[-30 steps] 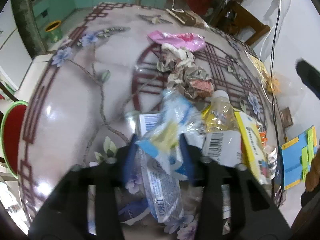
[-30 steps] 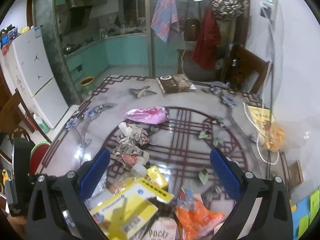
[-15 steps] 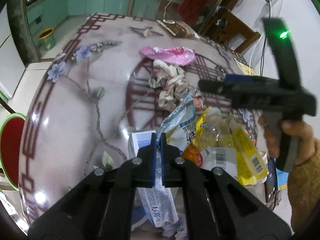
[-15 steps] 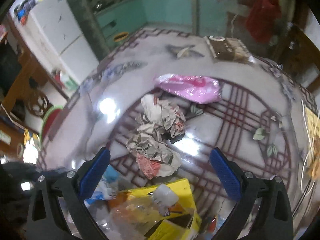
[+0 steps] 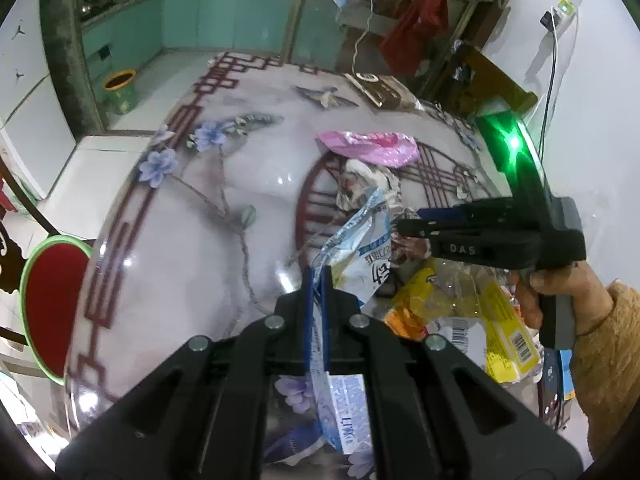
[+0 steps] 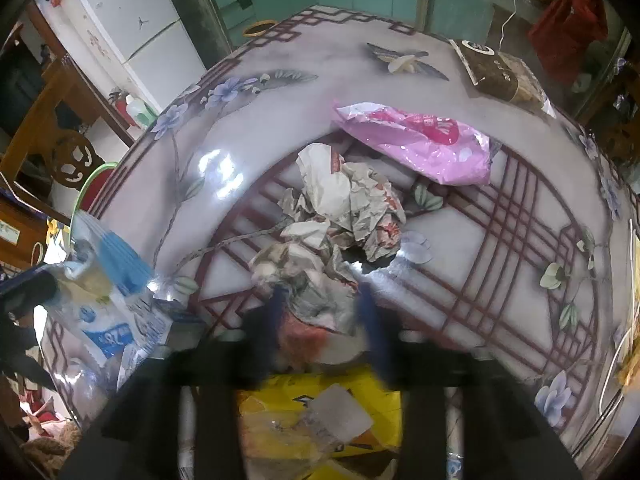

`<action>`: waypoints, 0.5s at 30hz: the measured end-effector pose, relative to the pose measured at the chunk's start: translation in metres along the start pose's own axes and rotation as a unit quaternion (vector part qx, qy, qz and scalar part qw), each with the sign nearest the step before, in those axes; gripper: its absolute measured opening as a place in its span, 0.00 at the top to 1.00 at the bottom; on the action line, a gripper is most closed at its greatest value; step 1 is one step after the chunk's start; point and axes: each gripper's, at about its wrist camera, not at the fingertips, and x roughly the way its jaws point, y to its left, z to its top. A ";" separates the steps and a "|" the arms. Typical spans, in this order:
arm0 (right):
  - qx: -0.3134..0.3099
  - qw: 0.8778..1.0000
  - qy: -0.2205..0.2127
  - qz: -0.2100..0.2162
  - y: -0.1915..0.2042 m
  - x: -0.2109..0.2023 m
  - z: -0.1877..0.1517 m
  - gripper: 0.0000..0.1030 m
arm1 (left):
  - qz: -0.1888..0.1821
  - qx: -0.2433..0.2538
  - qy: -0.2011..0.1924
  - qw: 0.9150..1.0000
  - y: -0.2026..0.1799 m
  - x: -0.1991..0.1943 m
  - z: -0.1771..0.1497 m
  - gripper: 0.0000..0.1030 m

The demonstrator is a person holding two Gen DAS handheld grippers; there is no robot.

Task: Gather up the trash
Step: 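Grasp the clear wrapper with the left gripper while the right gripper grasps crumpled paper, then carry both items to the red bucket while the right gripper releases the paper inside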

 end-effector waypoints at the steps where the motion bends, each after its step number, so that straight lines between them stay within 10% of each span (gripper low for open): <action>1: 0.004 1.000 -0.007 0.001 0.001 -0.004 0.000 0.73 | 0.005 0.000 -0.008 1.000 0.001 -0.007 0.000 0.97; 15: 0.050 0.983 -0.177 -0.020 0.045 -0.138 -0.034 0.75 | 0.038 0.008 -0.092 0.995 0.007 -0.085 -0.009 0.97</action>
